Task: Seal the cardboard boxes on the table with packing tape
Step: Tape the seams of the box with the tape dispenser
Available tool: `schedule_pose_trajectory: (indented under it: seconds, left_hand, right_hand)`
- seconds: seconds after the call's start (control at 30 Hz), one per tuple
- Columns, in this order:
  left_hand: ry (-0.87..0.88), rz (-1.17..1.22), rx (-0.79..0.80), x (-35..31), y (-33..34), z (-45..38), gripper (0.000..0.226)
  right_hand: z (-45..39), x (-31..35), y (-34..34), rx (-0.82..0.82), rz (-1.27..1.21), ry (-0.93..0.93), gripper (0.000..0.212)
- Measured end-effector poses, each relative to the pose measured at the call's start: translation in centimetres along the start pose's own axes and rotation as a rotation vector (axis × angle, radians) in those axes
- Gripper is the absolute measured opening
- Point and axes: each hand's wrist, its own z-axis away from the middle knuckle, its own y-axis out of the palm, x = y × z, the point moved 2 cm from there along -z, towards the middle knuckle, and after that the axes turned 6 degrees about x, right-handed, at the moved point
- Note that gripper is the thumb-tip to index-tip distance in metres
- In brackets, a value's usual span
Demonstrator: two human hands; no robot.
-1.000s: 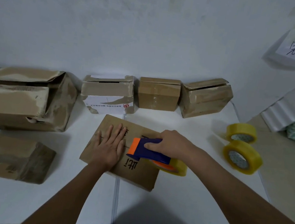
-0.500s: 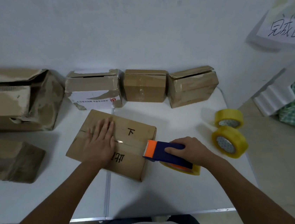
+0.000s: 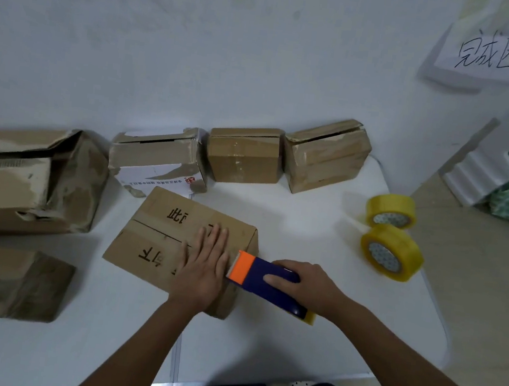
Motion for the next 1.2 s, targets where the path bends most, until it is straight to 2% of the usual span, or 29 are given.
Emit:
schedule_pose_trajectory:
  seconds: [0.1,0.23,0.5,0.6,0.73,0.93,1.2]
  left_hand:
    - [-0.029,-0.002,0.004,-0.1,0.5,-0.2,0.071]
    - [-0.041,-0.004,0.011,-0.1,0.4,-0.2,0.070]
    - [-0.043,0.047,0.002,0.1,0.5,-0.6,0.067]
    - [-0.015,0.034,-0.043,-0.8,0.4,-0.3,0.066]
    - [0.085,0.021,-0.004,-2.8,1.5,0.7,0.065]
    - [0.093,-0.040,-0.087,-2.7,2.0,1.0,0.064]
    - [0.087,-0.110,-0.118,-2.9,2.6,0.8,0.060]
  right_hand:
    - [0.1,-0.5,-0.3,-0.001,-0.033,-0.022,0.036]
    - [0.9,-0.8,-1.0,-0.004,-0.023,-0.051,0.033]
    - [4.9,-6.9,-3.1,-0.071,0.086,0.101,0.041]
    - [4.3,-6.5,-2.2,-0.043,0.121,0.105,0.040]
    - [4.1,-6.5,-1.3,-0.075,0.099,0.149,0.041]
    - [3.2,-4.9,-0.6,-0.163,0.200,0.211,0.040]
    - [0.1,-1.7,1.9,-0.178,0.413,0.347,0.039]
